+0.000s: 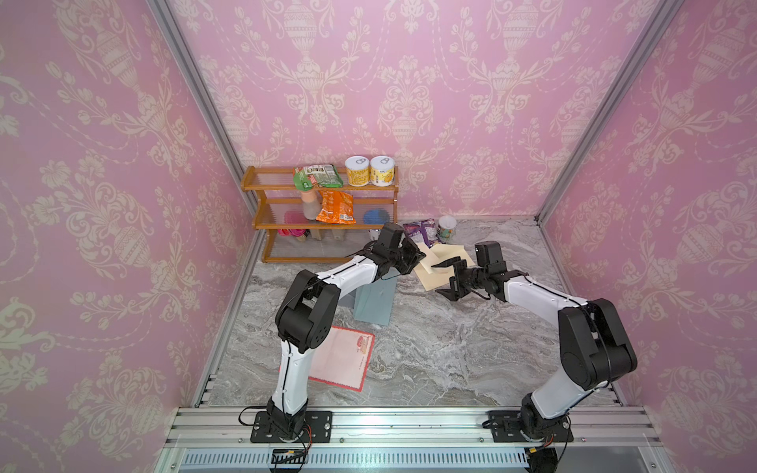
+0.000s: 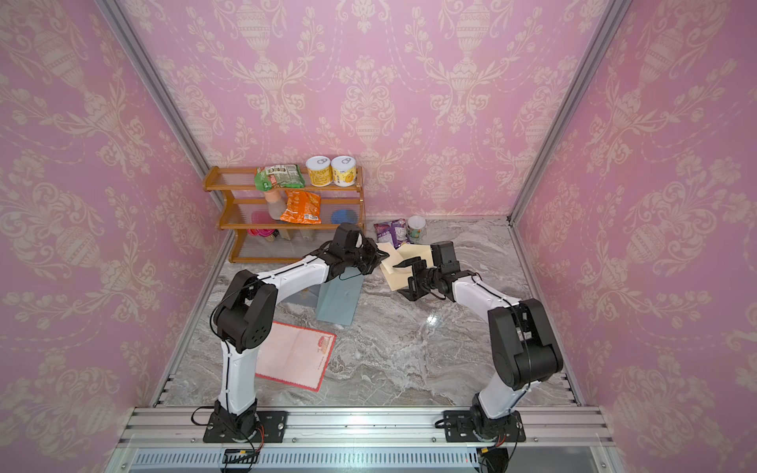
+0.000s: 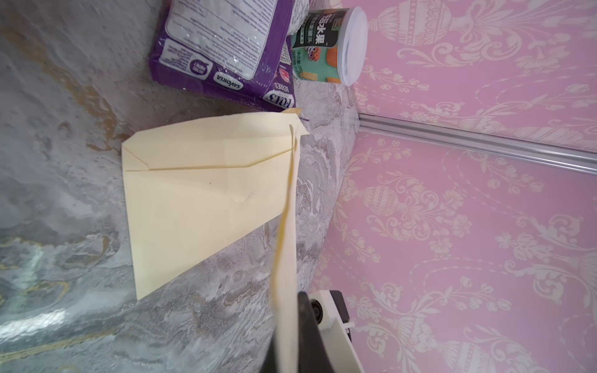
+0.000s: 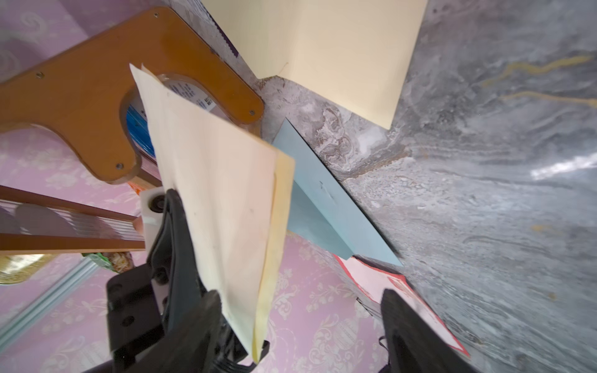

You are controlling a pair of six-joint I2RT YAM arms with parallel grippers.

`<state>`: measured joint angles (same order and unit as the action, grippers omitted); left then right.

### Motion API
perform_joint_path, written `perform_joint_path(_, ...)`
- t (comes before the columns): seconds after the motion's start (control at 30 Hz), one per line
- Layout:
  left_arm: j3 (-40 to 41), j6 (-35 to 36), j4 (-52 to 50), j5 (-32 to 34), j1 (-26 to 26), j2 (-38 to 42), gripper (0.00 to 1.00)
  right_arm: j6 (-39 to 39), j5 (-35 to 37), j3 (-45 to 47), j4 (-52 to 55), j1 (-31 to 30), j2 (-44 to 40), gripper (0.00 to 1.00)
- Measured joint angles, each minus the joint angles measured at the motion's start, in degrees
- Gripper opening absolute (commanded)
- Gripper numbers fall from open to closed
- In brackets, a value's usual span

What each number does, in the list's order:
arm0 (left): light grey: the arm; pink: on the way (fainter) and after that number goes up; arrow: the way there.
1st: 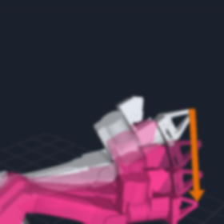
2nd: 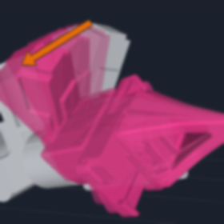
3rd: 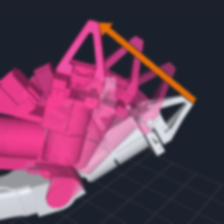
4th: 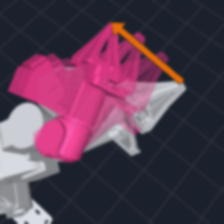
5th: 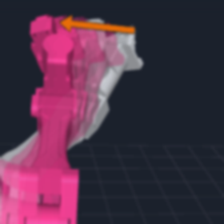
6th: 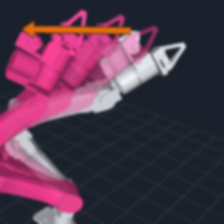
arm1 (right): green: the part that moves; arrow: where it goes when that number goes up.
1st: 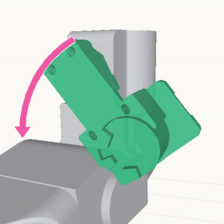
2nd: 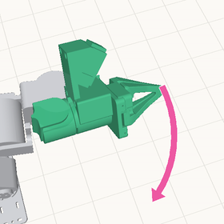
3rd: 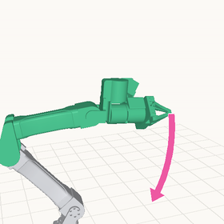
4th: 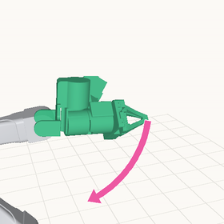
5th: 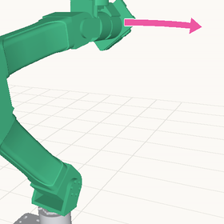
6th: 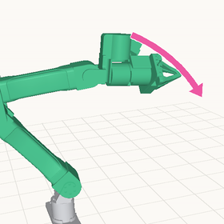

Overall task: Fold the letter paper in half and place it into the envelope
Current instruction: Fold the letter paper at the center of the board.

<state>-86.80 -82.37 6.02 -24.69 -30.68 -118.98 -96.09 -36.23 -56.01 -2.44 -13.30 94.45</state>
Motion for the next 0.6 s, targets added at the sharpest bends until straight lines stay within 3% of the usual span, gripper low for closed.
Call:
perform_joint_path(0.13, 0.5, -4.0, 3.7, 0.3, 0.0, 0.0, 0.0, -5.7, 2.6, 1.3, -5.0, 0.0, -0.6, 0.5)
perform_joint_path(0.33, 2.6, -6.7, 4.7, 1.4, 0.0, 0.5, 0.0, -9.9, 6.7, 1.6, -7.9, 0.0, -2.3, 0.39)
perform_joint_path(0.4, 3.0, -7.1, 4.7, 1.4, 0.0, 0.6, 0.0, -10.4, 7.8, 1.6, -8.5, 0.0, -2.6, 0.3)
perform_joint_path(0.5, 3.2, -7.1, 4.6, 1.4, 0.0, 1.0, 0.0, -10.3, 9.2, 1.6, -9.4, 0.0, -2.6, 0.04)
perform_joint_path(0.53, 3.2, -7.1, 4.6, 1.4, 0.0, 1.1, 0.0, -10.2, 9.6, 1.7, -9.6, 0.0, -2.6, 0.0)
perform_joint_path(0.57, 3.2, -7.1, 4.6, 1.4, 0.0, 1.3, 0.02, -10.3, 9.9, 1.9, -9.5, 0.0, -2.7, 0.0)
perform_joint_path(0.6, 3.2, -6.9, 4.6, 1.4, 0.0, 1.4, 0.12, -9.7, 10.1, 2.0, -9.5, 0.0, -2.8, 0.0)
